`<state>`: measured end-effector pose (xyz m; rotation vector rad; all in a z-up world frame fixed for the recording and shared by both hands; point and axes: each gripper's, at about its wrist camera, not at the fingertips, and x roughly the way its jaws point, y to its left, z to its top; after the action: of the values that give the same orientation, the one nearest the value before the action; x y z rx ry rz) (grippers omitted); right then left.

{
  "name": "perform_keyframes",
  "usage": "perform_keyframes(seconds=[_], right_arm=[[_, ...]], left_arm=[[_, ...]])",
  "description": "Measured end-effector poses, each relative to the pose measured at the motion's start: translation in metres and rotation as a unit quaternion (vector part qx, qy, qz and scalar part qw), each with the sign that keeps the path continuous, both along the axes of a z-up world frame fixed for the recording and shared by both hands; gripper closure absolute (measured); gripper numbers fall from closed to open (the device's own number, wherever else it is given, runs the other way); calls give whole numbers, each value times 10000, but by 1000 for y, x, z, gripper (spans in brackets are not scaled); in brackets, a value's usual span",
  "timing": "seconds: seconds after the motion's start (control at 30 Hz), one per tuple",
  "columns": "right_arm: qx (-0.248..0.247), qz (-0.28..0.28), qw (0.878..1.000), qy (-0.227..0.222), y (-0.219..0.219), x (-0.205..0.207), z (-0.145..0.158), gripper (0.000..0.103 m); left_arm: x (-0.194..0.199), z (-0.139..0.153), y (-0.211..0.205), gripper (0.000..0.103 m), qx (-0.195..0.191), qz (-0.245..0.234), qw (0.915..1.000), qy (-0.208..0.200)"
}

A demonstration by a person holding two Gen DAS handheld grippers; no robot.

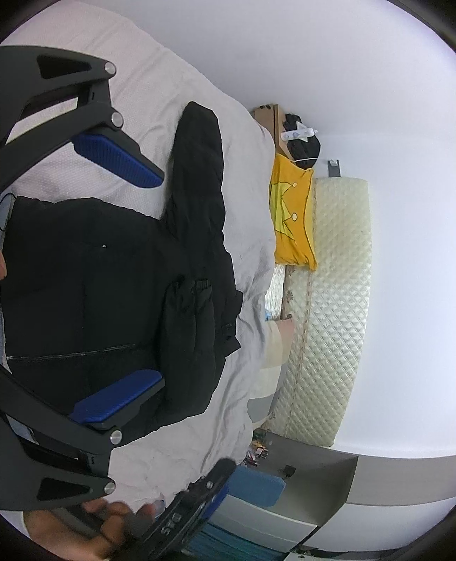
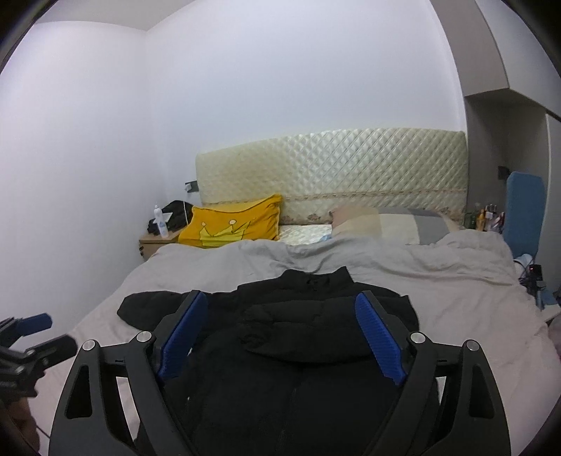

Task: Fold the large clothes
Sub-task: 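Open the right tool to release the sleeve and withdraw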

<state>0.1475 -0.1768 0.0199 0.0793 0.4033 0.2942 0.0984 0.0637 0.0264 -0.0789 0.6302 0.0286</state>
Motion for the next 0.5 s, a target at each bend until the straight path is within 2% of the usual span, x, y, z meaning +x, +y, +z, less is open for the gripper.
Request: perform_keyframes(seconds=[0.03, 0.07, 0.13, 0.5], right_arm=[[-24, -29, 10000, -37, -2, -5, 1, 13], [-50, -70, 9999, -104, -4, -13, 2, 6], [-54, -124, 9997, -186, -8, -27, 4, 2], [179, -348, 9992, 2, -24, -86, -18, 0]], left_arm=[[-2, -1, -2, 0, 12, -20, 10000, 3], [-4, -2, -3, 0, 17, -49, 10000, 7], [-8, -4, -6, 0, 10, -87, 10000, 17], [-29, -11, -16, 0, -35, -197, 9998, 52]])
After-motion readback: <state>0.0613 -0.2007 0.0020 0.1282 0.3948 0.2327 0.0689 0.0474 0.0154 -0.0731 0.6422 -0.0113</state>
